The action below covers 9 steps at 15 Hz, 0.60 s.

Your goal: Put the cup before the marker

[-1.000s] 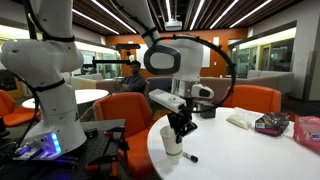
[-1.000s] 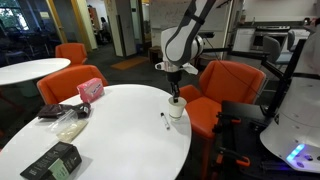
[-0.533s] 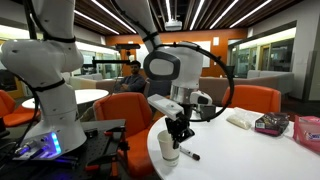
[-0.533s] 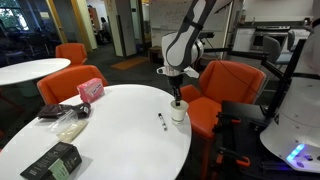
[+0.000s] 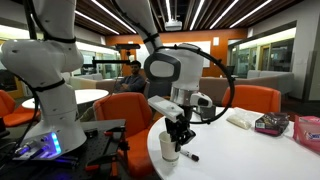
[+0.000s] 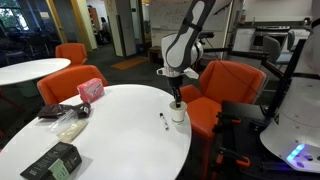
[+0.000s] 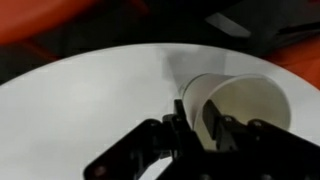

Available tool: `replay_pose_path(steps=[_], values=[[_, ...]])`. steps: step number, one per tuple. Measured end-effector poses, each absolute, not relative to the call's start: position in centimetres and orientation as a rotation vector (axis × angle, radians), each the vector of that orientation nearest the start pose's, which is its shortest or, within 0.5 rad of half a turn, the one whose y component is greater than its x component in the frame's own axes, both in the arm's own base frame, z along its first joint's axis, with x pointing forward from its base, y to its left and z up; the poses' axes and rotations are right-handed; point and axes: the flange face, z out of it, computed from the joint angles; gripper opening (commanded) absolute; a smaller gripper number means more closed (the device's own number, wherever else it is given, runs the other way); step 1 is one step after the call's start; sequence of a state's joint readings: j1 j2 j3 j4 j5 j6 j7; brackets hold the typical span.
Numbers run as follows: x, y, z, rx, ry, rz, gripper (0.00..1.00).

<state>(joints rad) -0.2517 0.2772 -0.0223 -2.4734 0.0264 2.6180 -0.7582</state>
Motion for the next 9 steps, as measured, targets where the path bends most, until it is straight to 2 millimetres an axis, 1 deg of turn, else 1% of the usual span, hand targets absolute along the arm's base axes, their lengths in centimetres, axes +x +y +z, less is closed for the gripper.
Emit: replay_pose_path(steps=[3,5,6,9], values=[[44.5,-12.5,17.6,-2.987,-0.706,0.164,0.82],[44.6,-12.3,18.4,-2.989,-0.715,0.151,0.96],[44.6,-12.2,19.0,-2.986,-0.719,0.153,1.00],[44.2,-11.2,21.3,-2.953,-0.706,0.238,1.00]])
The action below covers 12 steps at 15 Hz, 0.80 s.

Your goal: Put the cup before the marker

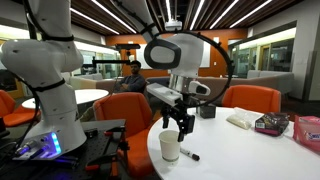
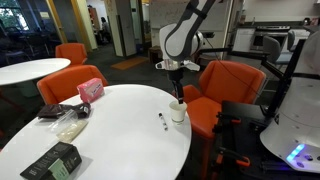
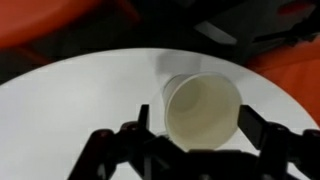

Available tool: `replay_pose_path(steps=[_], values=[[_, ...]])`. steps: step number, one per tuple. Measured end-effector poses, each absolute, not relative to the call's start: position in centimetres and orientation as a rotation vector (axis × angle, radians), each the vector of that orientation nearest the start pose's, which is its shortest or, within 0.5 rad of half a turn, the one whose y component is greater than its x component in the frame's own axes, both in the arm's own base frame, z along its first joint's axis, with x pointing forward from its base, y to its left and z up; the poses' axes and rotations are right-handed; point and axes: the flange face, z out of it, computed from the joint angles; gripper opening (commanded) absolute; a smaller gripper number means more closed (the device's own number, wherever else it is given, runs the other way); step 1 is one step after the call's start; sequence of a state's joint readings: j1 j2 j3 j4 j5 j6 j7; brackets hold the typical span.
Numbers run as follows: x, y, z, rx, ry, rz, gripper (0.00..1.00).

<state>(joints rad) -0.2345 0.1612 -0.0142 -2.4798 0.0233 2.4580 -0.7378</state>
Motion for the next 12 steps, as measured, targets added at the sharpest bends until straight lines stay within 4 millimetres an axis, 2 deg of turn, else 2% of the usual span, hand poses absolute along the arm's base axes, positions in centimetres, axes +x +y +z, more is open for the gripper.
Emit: replay_pose_path(steps=[3,7,10,12], values=[[44.0,-8.7,24.9,-2.974,-0.551,0.317,1.00],[45.2,-4.8,29.4,-3.082,-0.322,0.191,1.00],[45.8,-2.4,31.1,-3.126,-0.204,0.137,1.00],[46.2,-1.5,31.7,-3.153,-0.135,0.120,1.00]])
